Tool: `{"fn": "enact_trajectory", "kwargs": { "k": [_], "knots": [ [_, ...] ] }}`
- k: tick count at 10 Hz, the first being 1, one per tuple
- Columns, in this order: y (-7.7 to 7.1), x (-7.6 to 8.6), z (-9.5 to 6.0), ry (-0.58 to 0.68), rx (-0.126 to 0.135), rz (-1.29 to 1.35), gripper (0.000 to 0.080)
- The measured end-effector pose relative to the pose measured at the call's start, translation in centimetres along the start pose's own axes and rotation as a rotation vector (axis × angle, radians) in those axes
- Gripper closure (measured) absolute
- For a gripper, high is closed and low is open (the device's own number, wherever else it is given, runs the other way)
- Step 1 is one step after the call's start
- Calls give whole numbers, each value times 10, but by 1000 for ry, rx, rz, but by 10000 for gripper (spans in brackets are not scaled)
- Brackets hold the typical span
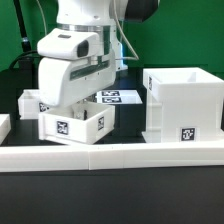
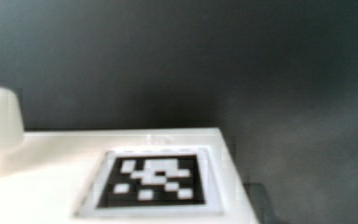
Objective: Assemble drawer
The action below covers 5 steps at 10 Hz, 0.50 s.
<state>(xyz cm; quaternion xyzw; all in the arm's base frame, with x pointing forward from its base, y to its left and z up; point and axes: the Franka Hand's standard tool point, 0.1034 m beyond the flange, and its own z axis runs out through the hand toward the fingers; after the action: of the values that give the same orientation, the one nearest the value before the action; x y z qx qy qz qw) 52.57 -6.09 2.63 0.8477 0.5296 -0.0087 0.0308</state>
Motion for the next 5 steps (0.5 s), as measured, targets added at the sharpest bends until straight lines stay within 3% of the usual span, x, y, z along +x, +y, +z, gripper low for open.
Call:
{"fn": "enact_trajectory", "kwargs": {
  "k": [5],
  "knots": [
    [0,-4,2,-32,-2,-348,757]
  ]
}}
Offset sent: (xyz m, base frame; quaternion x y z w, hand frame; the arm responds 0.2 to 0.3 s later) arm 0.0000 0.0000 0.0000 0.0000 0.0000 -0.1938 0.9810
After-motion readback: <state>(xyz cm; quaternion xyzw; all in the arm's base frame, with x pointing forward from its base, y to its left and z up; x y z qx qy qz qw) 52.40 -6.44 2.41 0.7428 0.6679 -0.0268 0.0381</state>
